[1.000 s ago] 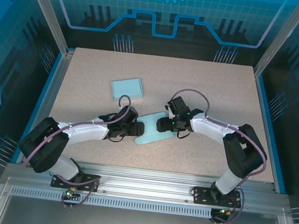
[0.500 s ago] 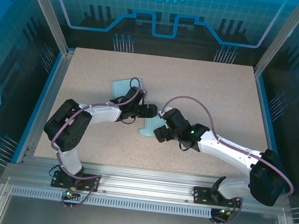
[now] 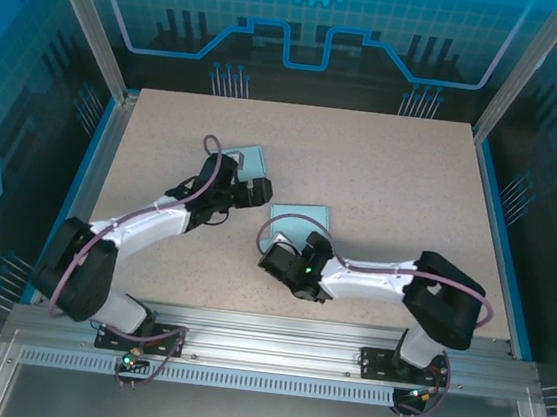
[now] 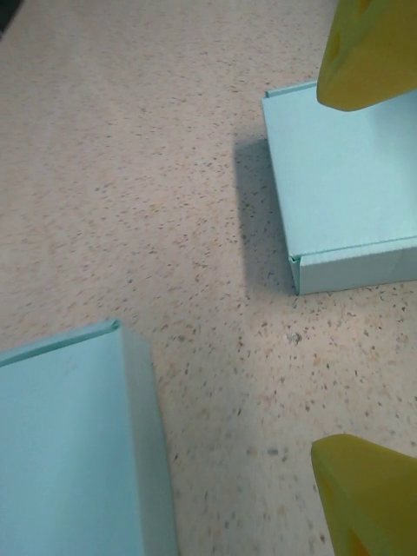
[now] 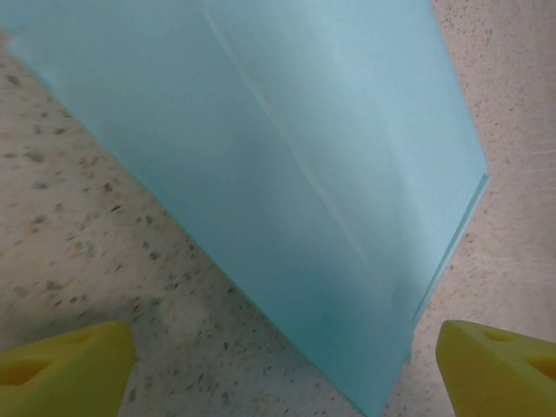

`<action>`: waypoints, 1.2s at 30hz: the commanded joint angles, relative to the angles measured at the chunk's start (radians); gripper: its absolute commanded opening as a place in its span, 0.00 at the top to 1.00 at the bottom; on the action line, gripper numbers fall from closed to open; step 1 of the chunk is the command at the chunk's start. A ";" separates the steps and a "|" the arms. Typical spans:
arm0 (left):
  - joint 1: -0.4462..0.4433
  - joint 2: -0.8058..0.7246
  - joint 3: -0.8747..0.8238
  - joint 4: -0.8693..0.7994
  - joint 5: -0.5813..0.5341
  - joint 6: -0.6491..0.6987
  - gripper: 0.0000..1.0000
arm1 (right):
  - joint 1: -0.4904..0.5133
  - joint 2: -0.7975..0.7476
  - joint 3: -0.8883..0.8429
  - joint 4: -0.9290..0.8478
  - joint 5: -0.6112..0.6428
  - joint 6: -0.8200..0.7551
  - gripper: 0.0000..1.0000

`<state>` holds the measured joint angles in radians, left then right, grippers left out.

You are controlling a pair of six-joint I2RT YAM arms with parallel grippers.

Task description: Fold the paper box

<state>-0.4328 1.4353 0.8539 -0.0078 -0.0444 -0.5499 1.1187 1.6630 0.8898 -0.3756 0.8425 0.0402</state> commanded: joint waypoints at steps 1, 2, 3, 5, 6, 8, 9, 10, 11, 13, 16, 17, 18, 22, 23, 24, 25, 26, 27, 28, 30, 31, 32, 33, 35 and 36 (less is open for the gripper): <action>0.002 -0.068 -0.031 -0.066 -0.100 0.011 0.01 | 0.009 0.063 0.060 0.002 0.147 -0.031 0.11; 0.003 -0.086 -0.040 -0.068 -0.115 0.010 0.01 | 0.009 0.079 0.066 0.013 0.153 -0.037 0.12; 0.004 -0.100 -0.049 -0.068 -0.126 0.011 0.01 | 0.009 0.090 0.072 0.023 0.158 -0.040 0.14; 0.006 -0.129 -0.069 -0.069 -0.150 0.010 0.01 | 0.009 0.116 0.079 0.051 0.166 -0.054 0.23; 0.009 -0.141 -0.076 -0.069 -0.158 0.009 0.01 | 0.009 0.129 0.082 0.063 0.173 -0.059 0.29; 0.015 -0.162 -0.091 -0.073 -0.166 0.010 0.01 | 0.006 0.157 0.094 0.075 0.188 -0.069 0.39; 0.019 -0.172 -0.095 -0.076 -0.167 0.009 0.01 | 0.006 0.166 0.100 0.076 0.191 -0.073 0.40; 0.023 -0.178 -0.099 -0.081 -0.167 0.009 0.01 | 0.004 0.172 0.104 0.080 0.191 -0.080 0.41; 0.024 -0.186 -0.103 -0.085 -0.169 0.009 0.01 | 0.004 0.176 0.107 0.085 0.189 -0.088 0.44; 0.031 -0.197 -0.107 -0.092 -0.175 0.010 0.01 | 0.004 0.180 0.114 0.093 0.188 -0.101 0.51; 0.037 -0.218 -0.111 -0.107 -0.185 0.015 0.01 | 0.001 0.170 0.127 0.091 0.190 -0.125 0.64; 0.040 -0.225 -0.110 -0.114 -0.189 0.018 0.01 | 0.000 0.166 0.131 0.086 0.187 -0.134 0.67; 0.043 -0.233 -0.111 -0.118 -0.192 0.022 0.01 | 0.000 0.161 0.134 0.084 0.187 -0.140 0.70; 0.052 -0.268 -0.115 -0.131 -0.209 0.033 0.01 | -0.007 0.132 0.146 0.067 0.167 -0.176 0.85; 0.056 -0.278 -0.118 -0.135 -0.215 0.035 0.01 | -0.010 0.122 0.151 0.054 0.158 -0.183 0.88; 0.058 -0.286 -0.119 -0.138 -0.218 0.039 0.01 | -0.012 0.113 0.157 0.043 0.149 -0.187 0.90; 0.061 -0.295 -0.120 -0.141 -0.222 0.041 0.01 | -0.014 0.098 0.163 0.031 0.137 -0.193 0.92; 0.065 -0.305 -0.121 -0.144 -0.225 0.043 0.01 | -0.017 0.081 0.168 0.017 0.120 -0.201 0.93; 0.066 -0.311 -0.122 -0.146 -0.228 0.047 0.01 | -0.018 0.065 0.174 0.002 0.105 -0.204 0.94; 0.067 -0.319 -0.124 -0.148 -0.228 0.050 0.01 | -0.024 0.046 0.187 -0.024 0.079 -0.206 0.95; 0.070 -0.328 -0.128 -0.148 -0.227 0.053 0.01 | -0.036 0.007 0.211 -0.076 0.021 -0.210 0.96; 0.072 -0.333 -0.127 -0.148 -0.223 0.054 0.01 | -0.045 -0.018 0.225 -0.109 -0.023 -0.212 0.96; 0.072 -0.334 -0.127 -0.148 -0.217 0.056 0.01 | -0.054 -0.036 0.240 -0.138 -0.064 -0.214 0.96; 0.072 -0.335 -0.126 -0.149 -0.212 0.056 0.01 | -0.066 -0.055 0.259 -0.181 -0.120 -0.216 0.96; 0.072 -0.339 -0.122 -0.150 -0.196 0.057 0.01 | -0.095 -0.086 0.299 -0.261 -0.225 -0.221 0.95; 0.074 -0.341 -0.121 -0.150 -0.185 0.057 0.01 | -0.115 -0.097 0.325 -0.314 -0.293 -0.227 0.95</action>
<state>-0.3683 1.1168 0.7467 -0.1349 -0.2459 -0.5198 1.0439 1.6157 1.1515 -0.5274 0.7540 -0.1707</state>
